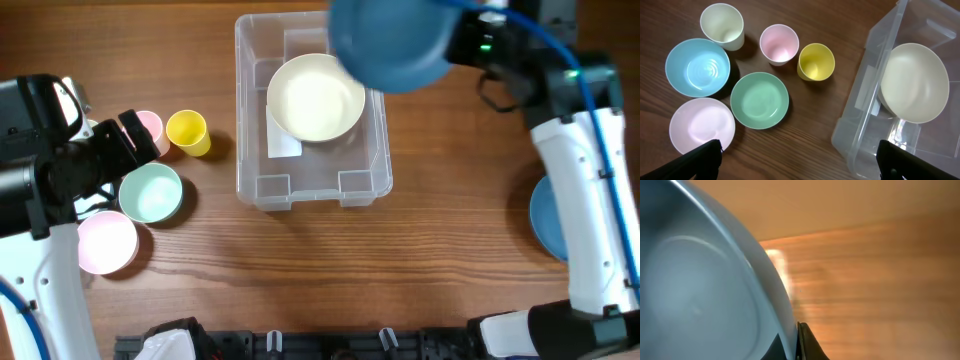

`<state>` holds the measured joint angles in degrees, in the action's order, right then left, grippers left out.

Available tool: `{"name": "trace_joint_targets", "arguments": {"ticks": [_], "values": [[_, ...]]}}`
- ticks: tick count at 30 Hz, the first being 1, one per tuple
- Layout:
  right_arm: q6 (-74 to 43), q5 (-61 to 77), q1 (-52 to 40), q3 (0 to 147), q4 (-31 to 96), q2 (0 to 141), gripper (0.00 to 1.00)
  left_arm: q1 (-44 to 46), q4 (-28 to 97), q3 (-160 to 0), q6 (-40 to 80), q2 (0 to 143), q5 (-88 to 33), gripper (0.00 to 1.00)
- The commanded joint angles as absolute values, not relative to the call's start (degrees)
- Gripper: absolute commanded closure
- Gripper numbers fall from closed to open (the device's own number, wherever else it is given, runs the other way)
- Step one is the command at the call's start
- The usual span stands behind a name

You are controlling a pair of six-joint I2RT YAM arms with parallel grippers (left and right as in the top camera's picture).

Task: Pack container
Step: 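Lift the blue bowl and place it onto the cream bowl, then grasp the second blue plate rim with the right gripper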

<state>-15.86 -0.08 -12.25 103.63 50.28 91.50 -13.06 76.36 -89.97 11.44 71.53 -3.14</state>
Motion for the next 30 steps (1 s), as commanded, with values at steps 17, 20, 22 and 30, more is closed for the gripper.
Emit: {"name": "trace_joint_targets", "arguments": {"ticks": [17,20,22,30], "values": [[-16.8,-1.8,-24.1,105.5,40.2,118.1,0.66,-13.4,76.4,-90.8,10.7,71.5,-4.1,0.00],[-16.6,-2.0,-24.0,107.3,42.1,115.5,0.57,-13.4,76.8,-90.8,10.7,71.5,-4.1,0.00],[-18.1,-4.2,-22.8,108.5,43.9,111.2,0.55,-13.4,77.1,-90.8,10.7,71.5,-4.1,0.00],[-39.8,-7.9,-2.5,108.6,64.8,92.2,0.28,-13.4,76.8,-90.8,10.7,71.5,-4.1,0.00]]}}
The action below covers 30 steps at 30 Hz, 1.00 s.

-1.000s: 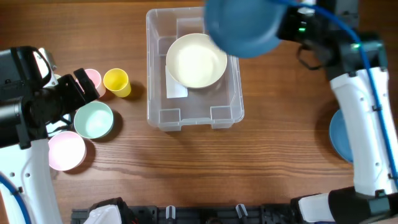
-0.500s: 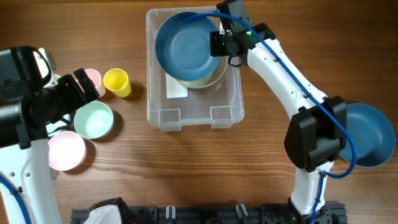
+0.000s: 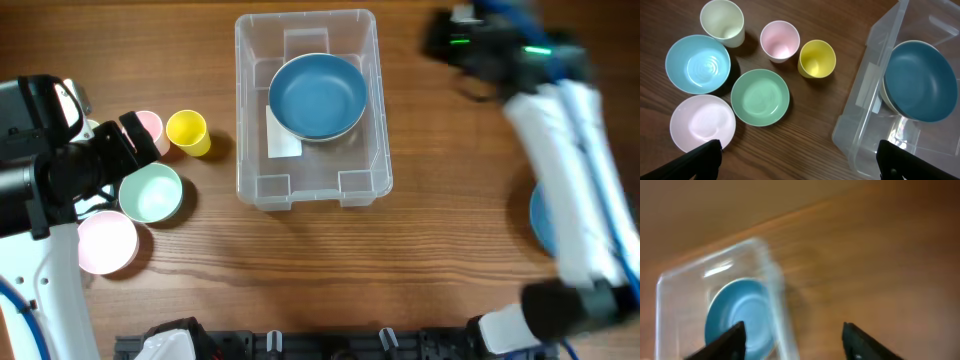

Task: Pack container
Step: 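Grasp the second blue plate rim with the right gripper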

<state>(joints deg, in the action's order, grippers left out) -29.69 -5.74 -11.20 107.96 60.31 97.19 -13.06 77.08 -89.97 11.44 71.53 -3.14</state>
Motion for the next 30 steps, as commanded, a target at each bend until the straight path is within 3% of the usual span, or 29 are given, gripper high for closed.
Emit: {"name": "trace_joint_targets", "arguments": {"ticks": [1,3,9,13,22,30], "values": [[-44.1,-7.7,4.3,108.6,71.1,90.6,0.08,-13.4,76.7,-90.8,10.7,71.5,-4.1,0.00],[-45.6,-7.1,12.4,108.6,77.7,90.1,0.00,-13.4,76.7,-90.8,10.7,71.5,-4.1,0.00],[-44.9,-4.0,32.3,101.8,85.2,90.1,0.00,-13.4,76.5,-90.8,10.7,71.5,-4.1,0.00],[-44.9,-4.0,38.4,91.4,84.7,90.0,0.00,-13.4,76.6,-90.8,10.7,71.5,-4.1,0.00],[-40.5,-3.6,50.2,66.3,71.1,81.5,0.00,-13.4,76.4,-90.8,10.7,71.5,-4.1,0.00],[-42.6,-2.0,51.0,45.4,50.2,81.4,0.00,-13.4,76.4,-90.8,10.7,71.5,-4.1,0.00]]}}
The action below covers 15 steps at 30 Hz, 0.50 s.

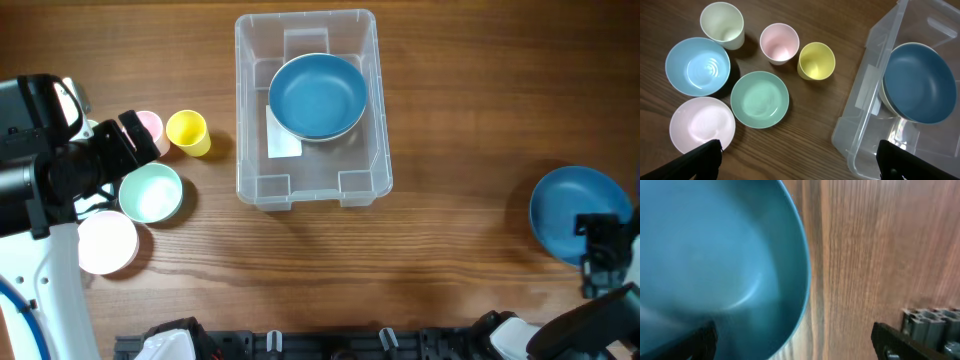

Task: Pack container
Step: 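Grasp the second blue plate rim with the right gripper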

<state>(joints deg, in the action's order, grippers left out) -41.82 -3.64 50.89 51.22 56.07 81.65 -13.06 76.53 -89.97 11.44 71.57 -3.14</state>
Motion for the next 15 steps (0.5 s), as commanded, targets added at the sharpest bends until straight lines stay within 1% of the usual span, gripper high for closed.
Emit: {"name": "trace_joint_targets", "arguments": {"ticks": [1,3,4,6,9,10,13,15], "values": [[-42.5,-1.2,51.0,43.7,47.0,81.4,0.00,-13.4,76.4,-90.8,10.8,71.5,-4.1,0.00],[-42.6,-0.3,51.0,40.8,40.9,81.4,0.01,-13.4,76.6,-90.8,10.7,71.5,-4.1,0.00],[-42.6,-0.3,51.0,40.0,38.9,81.4,0.03,-13.4,76.6,-90.8,10.7,71.5,-4.1,0.00],[-42.5,-0.1,51.0,38.2,33.3,81.4,0.23,-13.4,76.8,-90.8,10.8,71.5,-4.1,0.00],[-42.6,0.1,51.0,38.1,31.7,81.4,0.43,-13.4,77.0,-90.8,10.8,71.5,-4.1,0.00],[-42.6,0.1,51.0,38.1,31.5,81.4,0.52,-13.4,77.0,-90.8,10.8,71.5,-4.1,0.00],[-42.6,0.1,51.0,38.1,31.3,81.4,0.71,-13.4,77.0,-90.8,10.8,71.5,-4.1,0.00],[-42.6,0.2,51.0,38.1,31.3,81.4,0.78,-13.4,77.0,-90.8,10.8,71.5,-4.1,0.00]]}}
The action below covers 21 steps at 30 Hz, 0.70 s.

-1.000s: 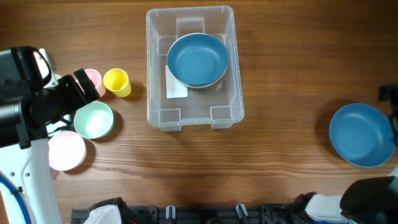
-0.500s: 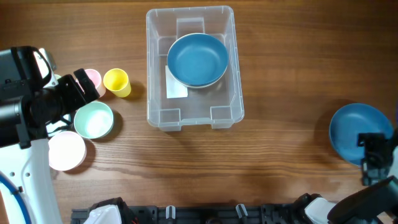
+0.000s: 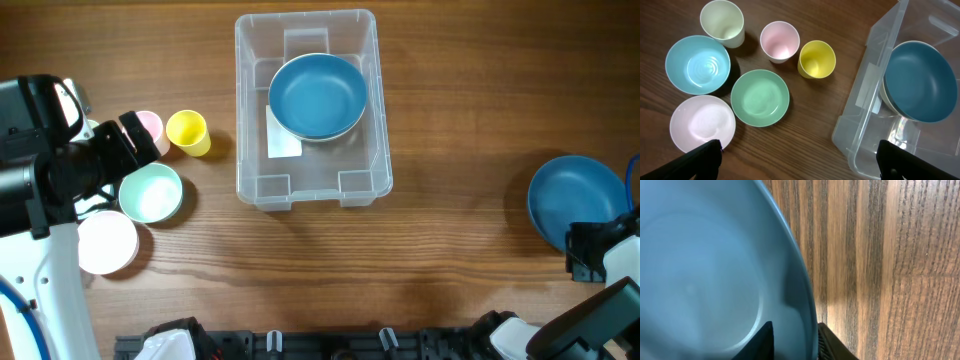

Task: Pack container
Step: 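Grasp the second blue plate rim with the right gripper, then carry the blue plate into the container, stack it, withdraw right arm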

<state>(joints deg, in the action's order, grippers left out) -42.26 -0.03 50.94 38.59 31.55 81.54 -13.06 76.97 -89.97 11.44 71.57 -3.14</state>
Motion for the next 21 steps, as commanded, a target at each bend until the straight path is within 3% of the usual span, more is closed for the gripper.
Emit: {"name": "trace_joint_targets", "arguments": {"ticks": [1,4,11,21], "values": [[-42.5,0.3,51.0,38.1,31.3,81.4,0.84,-13.4,77.0,-90.8,10.8,71.5,-4.1,0.00],[-42.1,2.3,51.0,38.1,31.3,81.4,0.96,-13.4,77.0,-90.8,10.8,71.5,-4.1,0.00],[-37.5,6.1,47.3,40.2,31.7,81.4,0.96,-13.4,77.0,-90.8,10.8,71.5,-4.1,0.00],[-21.9,5.8,17.3,74.0,50.3,80.8,0.96,-13.4,77.0,-90.8,10.8,71.5,-4.1,0.00]]}}
